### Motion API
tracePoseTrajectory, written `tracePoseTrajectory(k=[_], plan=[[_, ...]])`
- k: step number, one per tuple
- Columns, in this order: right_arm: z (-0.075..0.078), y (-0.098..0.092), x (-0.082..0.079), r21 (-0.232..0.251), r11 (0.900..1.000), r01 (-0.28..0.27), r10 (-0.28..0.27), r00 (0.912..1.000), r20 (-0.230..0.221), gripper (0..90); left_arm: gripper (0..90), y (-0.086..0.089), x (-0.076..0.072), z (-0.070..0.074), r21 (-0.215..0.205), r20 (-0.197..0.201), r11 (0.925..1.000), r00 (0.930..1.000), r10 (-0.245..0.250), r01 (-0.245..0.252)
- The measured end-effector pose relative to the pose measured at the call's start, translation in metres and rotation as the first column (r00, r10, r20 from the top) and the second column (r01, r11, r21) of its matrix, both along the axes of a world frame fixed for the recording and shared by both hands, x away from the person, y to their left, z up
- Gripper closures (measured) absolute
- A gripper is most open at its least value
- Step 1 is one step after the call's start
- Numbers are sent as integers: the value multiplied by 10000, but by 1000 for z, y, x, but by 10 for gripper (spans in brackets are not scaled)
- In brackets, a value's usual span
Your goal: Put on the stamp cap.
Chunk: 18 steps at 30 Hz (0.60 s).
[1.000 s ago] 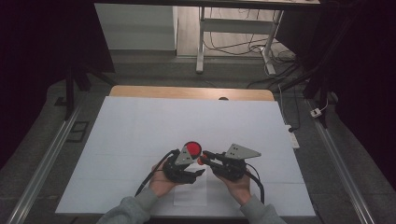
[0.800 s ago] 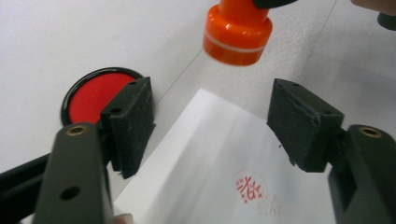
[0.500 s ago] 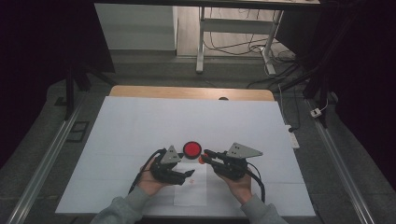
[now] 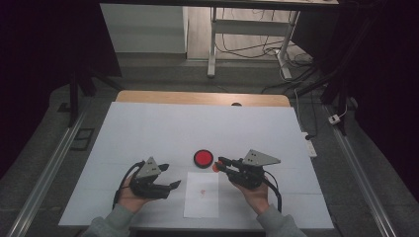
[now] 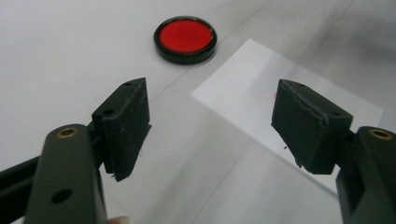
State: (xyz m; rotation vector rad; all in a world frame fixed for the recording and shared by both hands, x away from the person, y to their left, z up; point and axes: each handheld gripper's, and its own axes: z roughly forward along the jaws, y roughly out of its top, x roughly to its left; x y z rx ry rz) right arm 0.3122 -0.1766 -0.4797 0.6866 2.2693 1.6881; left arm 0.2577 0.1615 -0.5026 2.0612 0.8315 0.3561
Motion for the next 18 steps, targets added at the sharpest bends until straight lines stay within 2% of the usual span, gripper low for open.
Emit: tracePoseTrajectory(k=[6,10,18], plan=[[1,-2,2,29,10000,64,-64,10000,0,726,276,21,-11,-1,-176,-77,9995,9996,271,-272],[1,-4,3,3,9999,130,-130,9999,-27,726,275,34,-18,-3,-123,-93,9991,9992,398,-399],[1,-5,5,4,9998,223,-223,9998,-2,726,275,43,-21,-6,-59,-153,9986,9985,530,-531]])
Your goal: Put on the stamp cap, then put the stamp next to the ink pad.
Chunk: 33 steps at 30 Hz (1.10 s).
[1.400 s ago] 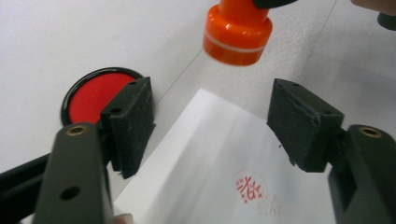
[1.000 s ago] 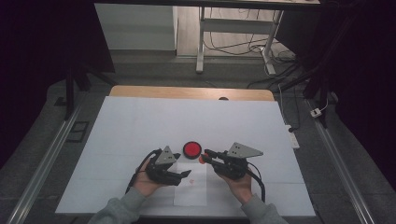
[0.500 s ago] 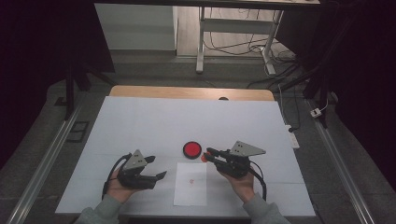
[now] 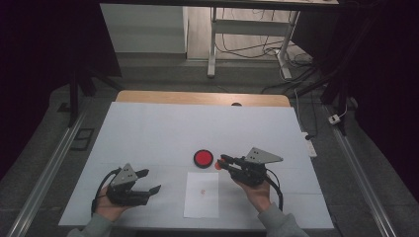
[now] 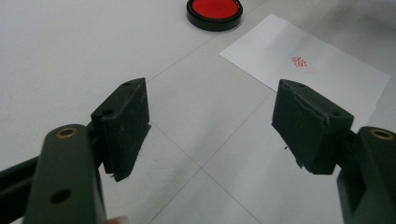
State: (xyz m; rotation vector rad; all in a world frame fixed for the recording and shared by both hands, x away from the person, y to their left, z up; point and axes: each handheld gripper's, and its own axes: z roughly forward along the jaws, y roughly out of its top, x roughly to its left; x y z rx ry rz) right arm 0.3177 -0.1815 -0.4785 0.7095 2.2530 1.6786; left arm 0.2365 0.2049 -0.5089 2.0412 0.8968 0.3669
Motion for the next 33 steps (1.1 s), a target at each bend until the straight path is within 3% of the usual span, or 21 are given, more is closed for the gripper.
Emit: tracePoseTrajectory(k=[12,24,33], plan=[[0,-1,7,-69,9997,253,-252,9997,53,726,275,-1,1,-2,104,-86,9999,10000,-23,24],[-7,1,27,-377,9954,880,-882,9961,-29,725,273,0,3,-3,148,-176,9999,9998,-21,24],[-15,0,43,-862,9844,1531,-1552,9877,-188,725,274,0,4,-5,152,-262,9999,9996,41,-37]])
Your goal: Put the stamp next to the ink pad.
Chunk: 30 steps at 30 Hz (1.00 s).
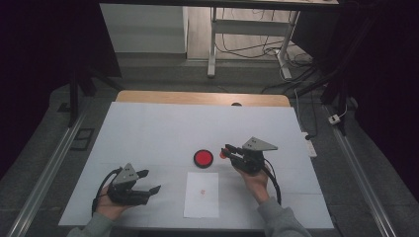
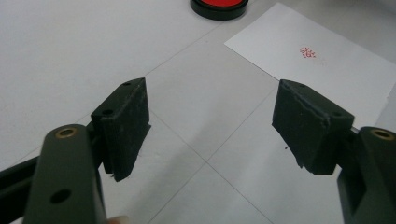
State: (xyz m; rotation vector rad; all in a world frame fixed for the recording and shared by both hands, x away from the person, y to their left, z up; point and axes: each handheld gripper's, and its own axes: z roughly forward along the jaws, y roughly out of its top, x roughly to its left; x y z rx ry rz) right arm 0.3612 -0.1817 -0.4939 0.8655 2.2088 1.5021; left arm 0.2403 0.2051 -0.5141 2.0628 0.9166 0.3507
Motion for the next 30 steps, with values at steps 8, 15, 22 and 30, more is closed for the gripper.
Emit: tracePoseTrajectory(k=[8,15,22,30], plan=[[-10,-1,13,-519,9983,273,-283,9994,-185,724,274,0,1,-1,9,-54,10000,10000,14,-14],[-20,1,22,-872,9955,379,-422,9980,-480,723,274,-1,1,-1,52,-64,10000,10000,22,-22],[-26,6,27,-989,9945,353,-415,9973,-611,723,274,0,1,-2,44,-87,10000,10000,22,-21],[-26,14,33,-1071,9940,242,-325,9966,-758,723,273,-2,2,-3,125,-127,9999,9999,-37,38]])
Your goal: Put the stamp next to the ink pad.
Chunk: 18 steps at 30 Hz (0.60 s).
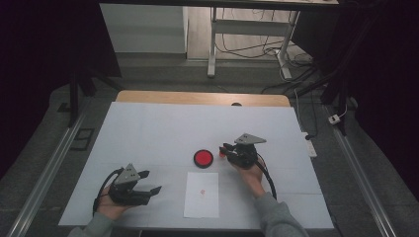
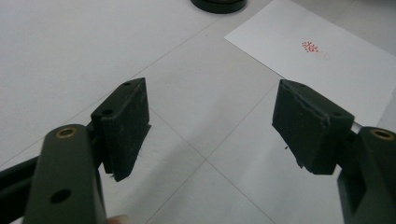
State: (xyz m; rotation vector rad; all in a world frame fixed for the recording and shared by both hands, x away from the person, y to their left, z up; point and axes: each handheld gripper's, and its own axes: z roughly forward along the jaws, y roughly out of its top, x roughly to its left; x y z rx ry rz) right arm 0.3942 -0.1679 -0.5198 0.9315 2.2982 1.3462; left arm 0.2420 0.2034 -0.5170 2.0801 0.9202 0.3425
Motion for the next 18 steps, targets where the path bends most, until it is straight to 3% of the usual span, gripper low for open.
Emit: tracePoseTrajectory(k=[11,13,15,18], plan=[[-7,6,3,-337,9994,14,-21,9998,-205,711,273,1,-1,1,-5,38,10000,10000,6,-6],[-7,6,3,-373,9993,31,-38,9998,-188,634,273,1,-1,1,-16,57,10000,10000,18,-18],[-5,5,2,-106,9999,29,-28,10000,89,545,274,1,-2,2,-29,104,10000,9999,30,-30],[4,0,0,425,9990,114,-128,9994,319,502,274,1,-1,2,-39,119,10000,9999,36,-36]])
